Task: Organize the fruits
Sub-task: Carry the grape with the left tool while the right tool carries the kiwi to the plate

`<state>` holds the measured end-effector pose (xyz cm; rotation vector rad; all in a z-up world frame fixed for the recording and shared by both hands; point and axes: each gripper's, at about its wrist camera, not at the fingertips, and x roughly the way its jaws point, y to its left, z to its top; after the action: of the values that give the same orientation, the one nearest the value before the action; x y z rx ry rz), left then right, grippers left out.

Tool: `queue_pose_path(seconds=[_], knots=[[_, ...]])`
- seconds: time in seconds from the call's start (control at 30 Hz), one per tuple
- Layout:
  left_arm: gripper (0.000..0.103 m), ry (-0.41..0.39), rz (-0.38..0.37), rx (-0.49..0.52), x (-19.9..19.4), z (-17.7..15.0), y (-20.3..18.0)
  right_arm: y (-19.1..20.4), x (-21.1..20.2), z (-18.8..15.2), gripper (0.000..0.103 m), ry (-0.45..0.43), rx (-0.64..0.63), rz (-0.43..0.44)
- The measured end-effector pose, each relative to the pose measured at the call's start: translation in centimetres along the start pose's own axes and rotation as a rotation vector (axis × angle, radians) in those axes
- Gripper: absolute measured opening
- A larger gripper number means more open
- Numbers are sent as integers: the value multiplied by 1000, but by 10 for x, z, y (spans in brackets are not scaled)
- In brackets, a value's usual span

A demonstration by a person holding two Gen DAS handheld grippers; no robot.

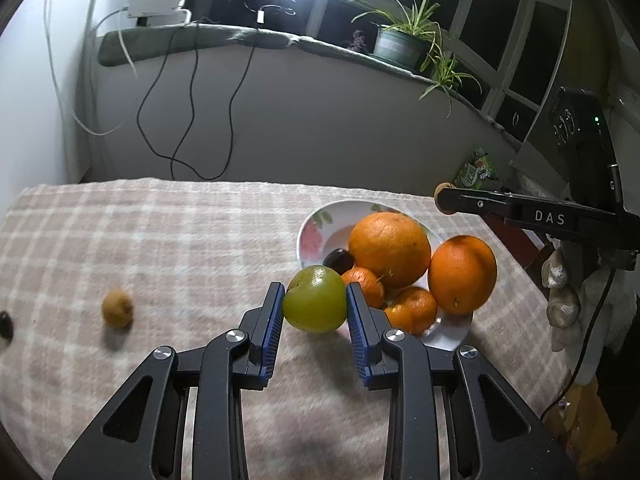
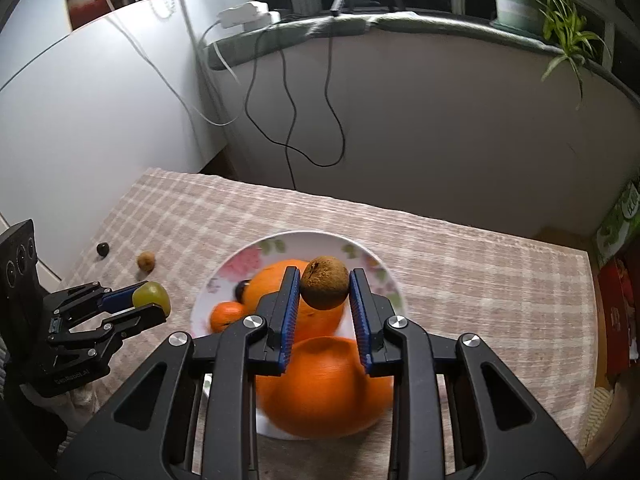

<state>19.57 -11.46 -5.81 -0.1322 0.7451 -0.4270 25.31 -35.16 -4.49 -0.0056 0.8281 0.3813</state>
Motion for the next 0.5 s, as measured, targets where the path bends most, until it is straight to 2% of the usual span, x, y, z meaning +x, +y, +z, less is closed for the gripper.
queue_pose_path(seconds=[0.2, 0.5], knots=[[29, 9, -4, -4, 15, 10, -1, -22, 10, 4, 26, 28, 42, 15], [29, 28, -9, -16, 33, 14, -1, -28, 24, 5, 26, 63, 46, 47]])
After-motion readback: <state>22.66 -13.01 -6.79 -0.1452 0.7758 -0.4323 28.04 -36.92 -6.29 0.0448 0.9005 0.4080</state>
